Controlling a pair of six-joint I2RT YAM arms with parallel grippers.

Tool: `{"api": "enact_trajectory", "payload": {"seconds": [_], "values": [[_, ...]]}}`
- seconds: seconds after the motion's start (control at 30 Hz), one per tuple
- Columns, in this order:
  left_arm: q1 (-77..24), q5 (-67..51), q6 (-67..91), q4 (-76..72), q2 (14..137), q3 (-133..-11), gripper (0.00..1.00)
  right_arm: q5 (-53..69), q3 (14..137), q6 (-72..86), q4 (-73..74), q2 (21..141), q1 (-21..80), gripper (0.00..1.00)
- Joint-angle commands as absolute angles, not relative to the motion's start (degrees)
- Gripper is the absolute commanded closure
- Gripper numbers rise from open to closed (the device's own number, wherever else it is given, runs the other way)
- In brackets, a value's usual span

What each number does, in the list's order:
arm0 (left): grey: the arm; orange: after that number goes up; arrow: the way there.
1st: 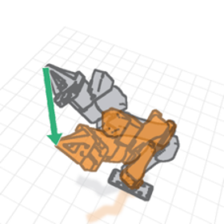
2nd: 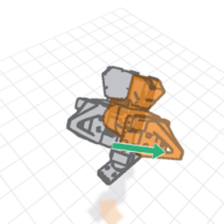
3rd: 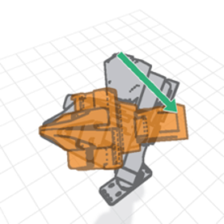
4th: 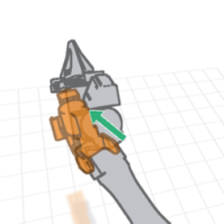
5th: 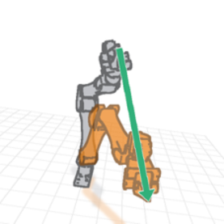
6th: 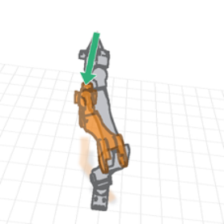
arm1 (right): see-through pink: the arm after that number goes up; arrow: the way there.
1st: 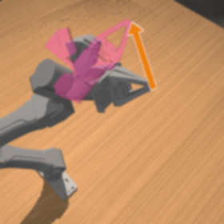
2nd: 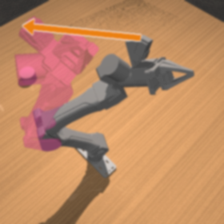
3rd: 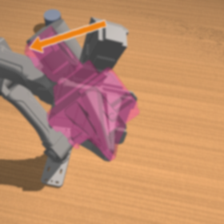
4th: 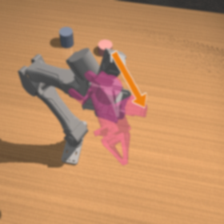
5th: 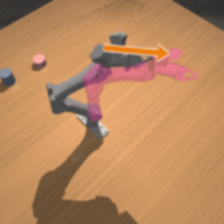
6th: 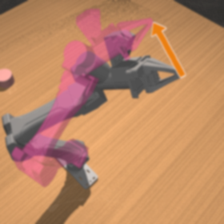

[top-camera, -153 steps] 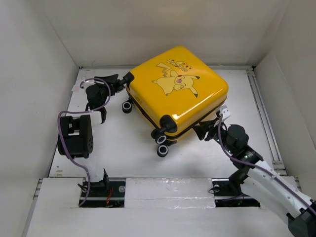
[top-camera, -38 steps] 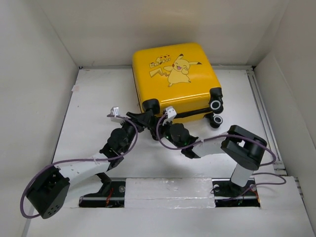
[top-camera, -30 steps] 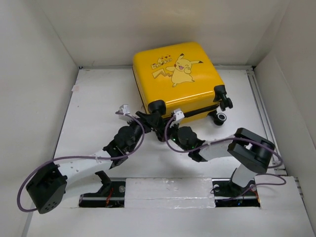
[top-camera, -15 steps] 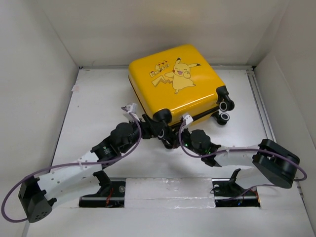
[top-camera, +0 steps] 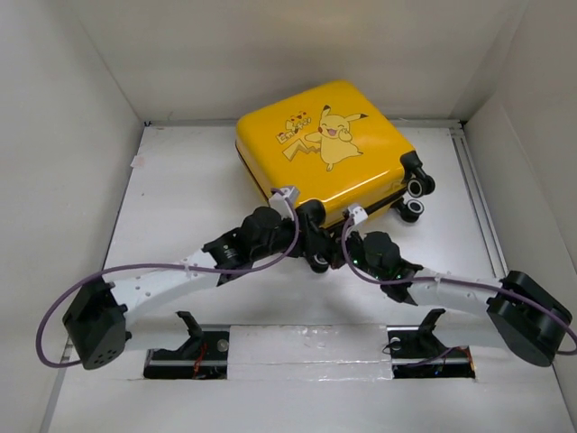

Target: Pack the luggage

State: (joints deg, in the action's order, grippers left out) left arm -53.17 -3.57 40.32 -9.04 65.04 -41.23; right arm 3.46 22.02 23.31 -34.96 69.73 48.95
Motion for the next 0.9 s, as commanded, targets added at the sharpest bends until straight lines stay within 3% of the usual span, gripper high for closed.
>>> {"api": "enact_trajectory", "payload": {"seconds": [0.0,0.17,0.47,0.6,0.87], "values": [[-53.70,-8.25,41.48,-22.57,71.70,-48.84,1.00,7.66,21.36,23.72,-39.98,66.80,50.70,1.00],[-53.70,-11.42,46.92,-34.00,79.09,-55.45,1.00,0.54,15.91,29.26,-55.17,69.07,56.41,1.00],[-55.20,-14.68,60.82,-50.26,88.67,-59.67,1.00,-18.61,22.40,21.80,-76.72,90.34,68.89,1.00],[-55.72,-15.82,62.31,-51.06,89.38,-60.82,1.00,-23.36,23.55,18.64,-83.22,95.44,73.46,1.00],[-54.58,-7.65,55.20,-44.22,80.78,-60.20,1.00,-33.93,18.73,17.40,-81.82,92.21,78.84,1.00]]}}
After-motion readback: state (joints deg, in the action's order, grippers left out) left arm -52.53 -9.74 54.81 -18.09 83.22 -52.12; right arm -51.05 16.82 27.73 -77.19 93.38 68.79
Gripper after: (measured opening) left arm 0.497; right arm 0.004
